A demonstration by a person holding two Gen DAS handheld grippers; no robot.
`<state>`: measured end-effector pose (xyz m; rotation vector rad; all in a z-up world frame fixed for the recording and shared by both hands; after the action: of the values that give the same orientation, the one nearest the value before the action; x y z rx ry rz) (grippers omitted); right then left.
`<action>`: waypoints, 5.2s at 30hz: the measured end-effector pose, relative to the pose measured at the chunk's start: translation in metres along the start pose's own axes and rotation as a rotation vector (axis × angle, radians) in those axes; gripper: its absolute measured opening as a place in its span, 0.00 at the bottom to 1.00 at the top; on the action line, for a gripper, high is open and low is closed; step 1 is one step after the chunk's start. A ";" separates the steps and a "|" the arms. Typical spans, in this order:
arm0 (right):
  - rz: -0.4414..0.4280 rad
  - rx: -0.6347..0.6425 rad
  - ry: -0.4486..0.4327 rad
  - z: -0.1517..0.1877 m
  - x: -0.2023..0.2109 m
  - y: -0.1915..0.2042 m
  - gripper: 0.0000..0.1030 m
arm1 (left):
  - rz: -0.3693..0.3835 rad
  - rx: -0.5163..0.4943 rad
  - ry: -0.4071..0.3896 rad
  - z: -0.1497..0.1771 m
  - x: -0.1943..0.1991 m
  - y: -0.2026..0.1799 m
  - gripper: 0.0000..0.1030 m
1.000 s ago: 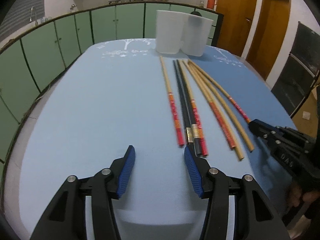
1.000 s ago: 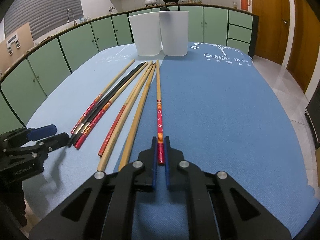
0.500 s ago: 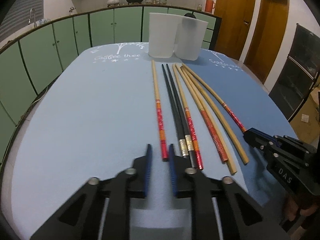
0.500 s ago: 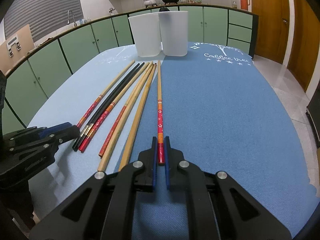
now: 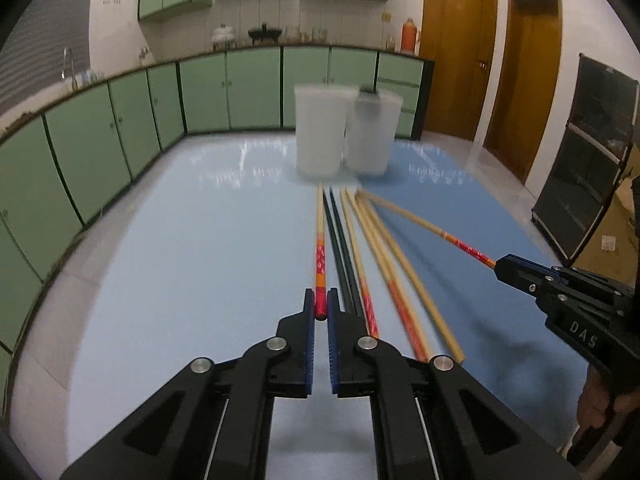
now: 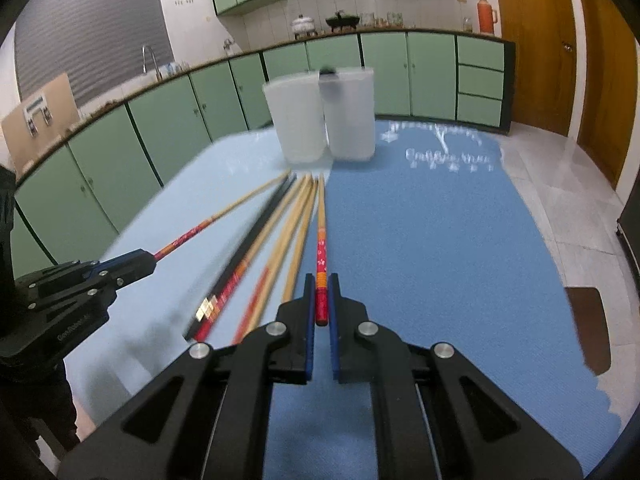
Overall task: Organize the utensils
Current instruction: 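Grasp a red-patterned chopstick with right tool while left tool grasps a red chopstick, then lift chopsticks into the white holder and open both tools, then withdraw both tools from the holder back over the remaining chopsticks, then grasp a plain wooden chopstick with right tool while left tool grasps a black chopstick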
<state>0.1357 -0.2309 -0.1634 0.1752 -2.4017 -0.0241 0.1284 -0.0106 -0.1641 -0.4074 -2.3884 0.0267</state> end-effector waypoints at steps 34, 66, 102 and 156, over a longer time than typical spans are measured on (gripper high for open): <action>-0.087 0.005 -0.313 -0.231 0.084 -0.033 0.05 | 0.099 -0.086 -0.446 -0.209 0.085 -0.005 0.06; 0.028 0.058 -0.159 -0.262 -0.046 -0.026 0.31 | 0.051 -0.064 -0.408 -0.259 -0.033 0.010 0.33; 0.100 -0.070 -0.033 0.017 -0.008 0.001 0.63 | -0.004 0.039 -0.004 0.014 -0.014 0.020 0.61; 0.116 0.064 0.040 0.055 -0.024 0.037 0.06 | -0.006 0.008 0.089 0.058 -0.035 -0.002 0.59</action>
<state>0.1118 -0.1924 -0.2179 0.0651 -2.3703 0.1090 0.1146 -0.0171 -0.2302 -0.3897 -2.3008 0.0151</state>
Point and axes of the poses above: each gripper's, at about its wrist camera, not at the fingertips, and x roughly against the way its jaws point, y to its left, z to its underside, the point moved 2 cm from there along -x, roughly the way its jaws point, and after that the axes turned 8 degrees about z, right-handed, at the moved point
